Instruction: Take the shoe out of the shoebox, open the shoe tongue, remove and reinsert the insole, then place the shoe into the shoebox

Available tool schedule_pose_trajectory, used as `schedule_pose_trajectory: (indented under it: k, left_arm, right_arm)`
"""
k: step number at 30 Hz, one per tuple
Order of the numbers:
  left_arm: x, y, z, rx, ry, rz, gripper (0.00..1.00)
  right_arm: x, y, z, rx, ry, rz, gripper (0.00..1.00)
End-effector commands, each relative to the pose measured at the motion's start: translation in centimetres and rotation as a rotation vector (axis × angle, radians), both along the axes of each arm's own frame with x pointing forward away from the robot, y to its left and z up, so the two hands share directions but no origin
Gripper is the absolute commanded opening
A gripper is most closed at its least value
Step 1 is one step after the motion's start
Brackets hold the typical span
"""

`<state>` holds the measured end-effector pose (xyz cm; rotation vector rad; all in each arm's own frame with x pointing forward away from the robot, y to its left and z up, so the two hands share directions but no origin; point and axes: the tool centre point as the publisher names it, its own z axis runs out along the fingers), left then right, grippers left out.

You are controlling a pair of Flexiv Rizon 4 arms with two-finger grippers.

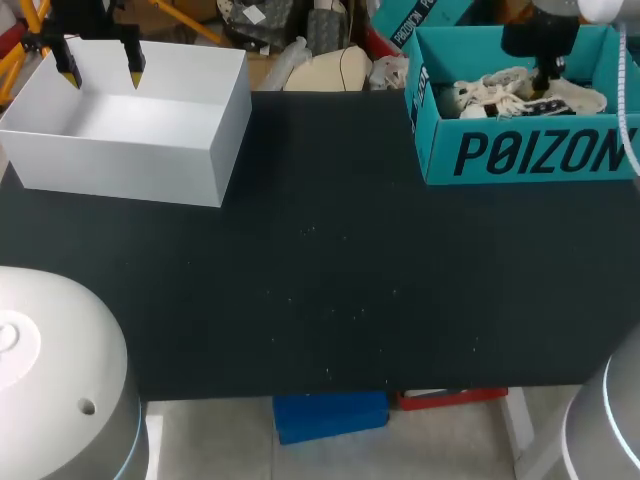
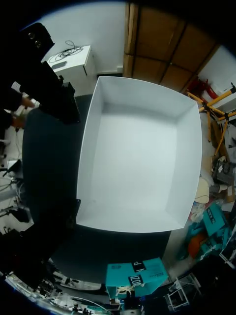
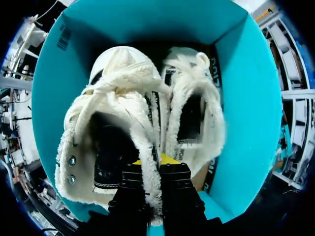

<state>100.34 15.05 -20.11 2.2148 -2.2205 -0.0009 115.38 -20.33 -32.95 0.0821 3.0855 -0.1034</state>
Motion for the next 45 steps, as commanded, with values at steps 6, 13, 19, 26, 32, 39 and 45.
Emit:
schedule_pose_trajectory:
  k: [6,13,19,26,32,39,45]
  left_arm:
    - [-0.1,0.0,0.1,0.002,0.001,0.002,1.0]
    - [-0.1,0.0,0.1,0.002,0.001,0.002,1.0]
    - [-0.1,0.0,0.1,0.002,0.001,0.002,1.0]
    - [-0.1,0.0,0.1,0.002,0.001,0.002,1.0]
    - [-0.1,0.0,0.1,0.002,0.001,0.002,1.0]
    - [-0.1,0.0,0.1,0.002,0.001,0.002,1.0]
    - [-0.1,0.0,0.1,0.002,0.001,0.002,1.0]
  right_arm:
    - [-3.5,1.9,14.2,-0.073,-0.158,0.005,0.0]
    - [-6.5,7.6,20.4,-0.159,-0.202,-0.027,0.0]
    - [-10.8,14.4,23.7,-0.205,-0.211,-0.05,0.0]
    - [-17.2,23.6,23.5,-0.184,-0.196,-0.015,0.0]
    - [-22.1,32.0,19.5,-0.112,-0.174,-0.009,0.0]
    - [-26.3,38.9,12.4,-0.082,-0.125,-0.014,0.0]
    - [-28.6,40.9,5.9,-0.048,-0.096,-0.079,0.0]
